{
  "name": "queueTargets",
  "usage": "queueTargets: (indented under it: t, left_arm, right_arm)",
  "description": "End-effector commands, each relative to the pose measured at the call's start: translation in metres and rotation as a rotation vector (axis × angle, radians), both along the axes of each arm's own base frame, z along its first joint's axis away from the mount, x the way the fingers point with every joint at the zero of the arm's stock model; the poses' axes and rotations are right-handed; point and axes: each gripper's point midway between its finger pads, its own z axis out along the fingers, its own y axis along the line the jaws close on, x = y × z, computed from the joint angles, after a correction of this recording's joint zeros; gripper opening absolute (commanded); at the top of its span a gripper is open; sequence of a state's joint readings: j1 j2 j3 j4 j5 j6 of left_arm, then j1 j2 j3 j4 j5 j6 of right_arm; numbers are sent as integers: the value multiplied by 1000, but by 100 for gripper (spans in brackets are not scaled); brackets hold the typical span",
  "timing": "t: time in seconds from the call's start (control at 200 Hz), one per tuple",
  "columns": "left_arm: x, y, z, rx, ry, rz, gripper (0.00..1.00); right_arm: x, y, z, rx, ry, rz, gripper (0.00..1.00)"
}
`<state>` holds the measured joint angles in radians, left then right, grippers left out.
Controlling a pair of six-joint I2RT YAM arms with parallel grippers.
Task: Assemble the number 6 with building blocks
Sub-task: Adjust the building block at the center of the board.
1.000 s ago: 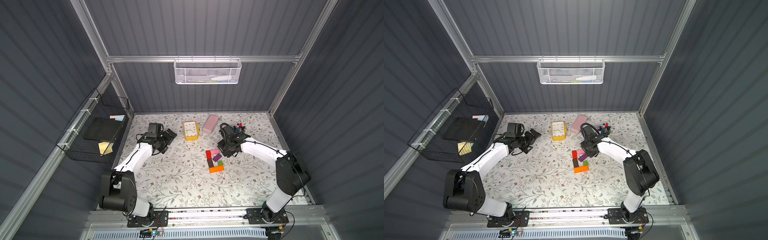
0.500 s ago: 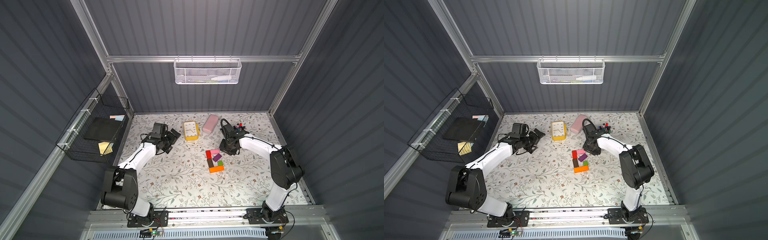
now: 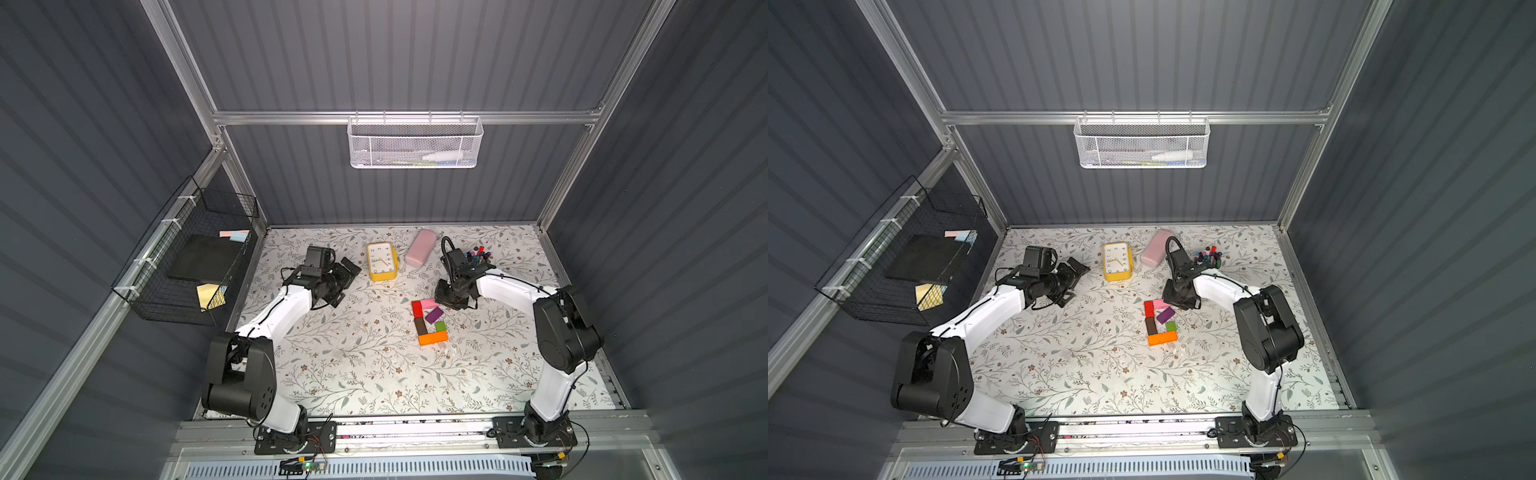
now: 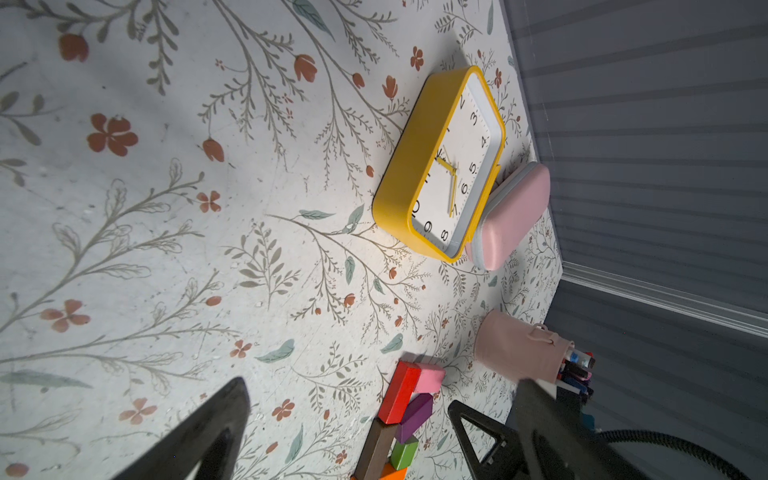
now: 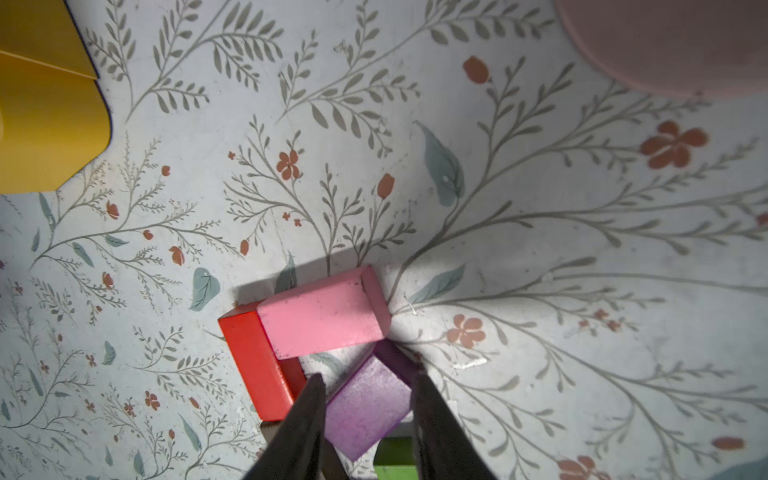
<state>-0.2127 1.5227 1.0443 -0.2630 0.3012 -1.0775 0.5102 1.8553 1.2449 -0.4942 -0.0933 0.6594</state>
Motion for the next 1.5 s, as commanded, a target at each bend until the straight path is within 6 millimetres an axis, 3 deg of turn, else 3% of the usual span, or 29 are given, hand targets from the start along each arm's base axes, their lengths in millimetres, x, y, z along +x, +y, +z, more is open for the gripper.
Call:
queueTargets:
  t: [0.0, 0.285, 0.89, 1.496]
  left_arm:
    - [-3, -3, -7, 6, 25, -15, 99]
    - [-5, -3, -8, 9, 36, -26, 100]
    - [-4, 0, -6, 22, 28, -8, 99]
    - [-5, 2, -4, 19, 21, 3, 99]
  right_arm:
    - [-6, -7, -13, -40, 20, 44, 38]
    - [-8, -11, -14, -55, -17, 74, 36]
    - [-4, -2, -17, -5, -39, 84, 35]
    - [-18, -3, -21, 8, -14, 80, 29]
